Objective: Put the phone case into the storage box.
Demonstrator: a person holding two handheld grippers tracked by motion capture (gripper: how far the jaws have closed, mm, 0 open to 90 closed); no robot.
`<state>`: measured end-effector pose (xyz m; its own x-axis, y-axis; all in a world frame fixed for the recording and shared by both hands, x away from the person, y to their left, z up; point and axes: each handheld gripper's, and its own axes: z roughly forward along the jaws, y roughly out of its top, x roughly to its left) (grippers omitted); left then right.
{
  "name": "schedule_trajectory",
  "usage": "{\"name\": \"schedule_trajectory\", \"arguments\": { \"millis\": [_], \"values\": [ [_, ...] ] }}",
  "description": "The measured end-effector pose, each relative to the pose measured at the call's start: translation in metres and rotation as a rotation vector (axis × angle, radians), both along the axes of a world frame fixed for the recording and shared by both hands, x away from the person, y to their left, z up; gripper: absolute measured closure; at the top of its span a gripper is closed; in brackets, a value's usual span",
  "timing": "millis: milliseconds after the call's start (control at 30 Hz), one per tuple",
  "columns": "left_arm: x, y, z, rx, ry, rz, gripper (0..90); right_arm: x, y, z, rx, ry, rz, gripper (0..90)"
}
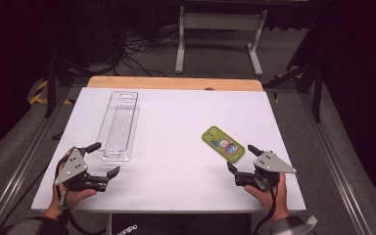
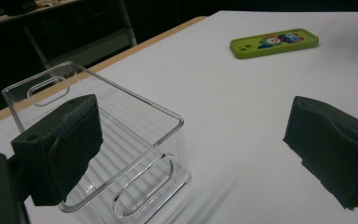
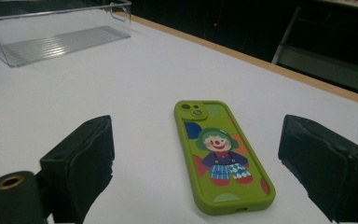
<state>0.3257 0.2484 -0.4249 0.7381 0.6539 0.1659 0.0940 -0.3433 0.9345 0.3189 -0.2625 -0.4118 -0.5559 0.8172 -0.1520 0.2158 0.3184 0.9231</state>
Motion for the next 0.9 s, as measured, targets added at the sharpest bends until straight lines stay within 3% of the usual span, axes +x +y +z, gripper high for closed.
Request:
{"name": "schedule_trajectory", "arguments": {
  "millis": [100,367,400,467,533,600,633,767,800,833,900],
  "values": [
    [-0.001,-0.002,-0.001,0.013,-0.004,-0.004,4.3,0.003,0.001,0.000,-0.015,0.017,0.003,10.4],
    [-0.006,0.000,-0.001,0.017,-0.002,0.008,3.5,0.028,0.007,0.008,-0.052,0.154,0.033,7.1],
    [-0.006,0.000,-0.001,0.017,-0.001,0.010,3.5,0.028,0.007,0.008,-0.052,0.154,0.033,7.1],
    [-0.008,0.001,-0.001,0.025,-0.001,0.014,3.5,0.049,0.016,0.022,-0.099,0.205,0.051,7.1],
    [-0.008,0.001,-0.001,0.029,0.001,0.015,3.5,0.055,0.018,0.025,-0.107,0.215,0.058,7.1],
    [-0.008,0.000,-0.002,0.029,0.003,0.019,3.5,0.074,0.027,0.032,-0.130,0.269,0.085,7.1],
    [-0.008,0.000,-0.003,0.038,0.007,0.015,3.5,0.086,0.032,0.033,-0.166,0.289,0.081,7.2],
    [-0.009,-0.002,-0.005,0.053,0.019,0.005,3.5,0.118,0.048,0.026,-0.290,0.414,0.084,8.6],
    [-0.009,-0.002,-0.005,0.053,0.019,0.005,3.5,0.118,0.048,0.026,-0.290,0.414,0.084,8.6],
    [-0.010,-0.003,-0.005,0.058,0.020,0.002,3.5,0.129,0.051,0.022,-0.316,0.461,0.090,11.3],
    [-0.010,-0.003,-0.005,0.055,0.023,0.000,3.5,0.142,0.055,0.016,-0.336,0.492,0.077,11.4]
  ]
}}
